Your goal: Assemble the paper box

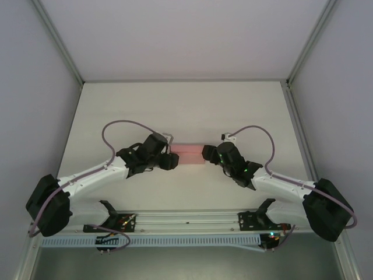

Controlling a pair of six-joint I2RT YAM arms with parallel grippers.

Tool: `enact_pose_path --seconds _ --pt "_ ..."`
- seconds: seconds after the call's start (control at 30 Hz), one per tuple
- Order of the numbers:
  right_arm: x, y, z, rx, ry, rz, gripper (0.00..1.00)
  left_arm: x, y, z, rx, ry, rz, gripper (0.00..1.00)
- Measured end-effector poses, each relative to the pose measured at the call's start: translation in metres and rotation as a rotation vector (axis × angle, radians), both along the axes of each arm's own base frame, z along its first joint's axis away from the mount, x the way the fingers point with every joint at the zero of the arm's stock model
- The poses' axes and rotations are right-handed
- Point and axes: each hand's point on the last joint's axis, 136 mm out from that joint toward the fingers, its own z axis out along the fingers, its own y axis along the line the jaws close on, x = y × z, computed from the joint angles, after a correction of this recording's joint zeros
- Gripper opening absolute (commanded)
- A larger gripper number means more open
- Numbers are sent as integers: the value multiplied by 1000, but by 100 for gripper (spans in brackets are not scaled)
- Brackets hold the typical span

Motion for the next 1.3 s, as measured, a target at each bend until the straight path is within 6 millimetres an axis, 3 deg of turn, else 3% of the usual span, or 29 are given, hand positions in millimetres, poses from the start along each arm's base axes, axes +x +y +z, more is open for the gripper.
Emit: enact_pose_path --seconds 0.13,0.27,0.47,0.67,0.83,1.07,1.3 --pt "2 2 -2 18 4 -8 64 -1 0 22 -11 -6 -8 100" --pt "2 3 -2 22 4 -10 63 14 10 41 -64 -5 54 100" --pt "2 3 -2 21 4 -10 63 41 30 26 -137 69 148 99" --pt "2 3 -3 19 3 -9 63 38 26 -5 -193 157 112 75" --pt "4 4 -5 16 -4 -3 63 33 21 -19 -270 184 75 59" --pt "6 9 -5 22 -68 42 58 37 6 -16 -373 164 9 33" --pt "6 13 -2 19 -182 119 46 43 -2 -12 -455 143 -19 2"
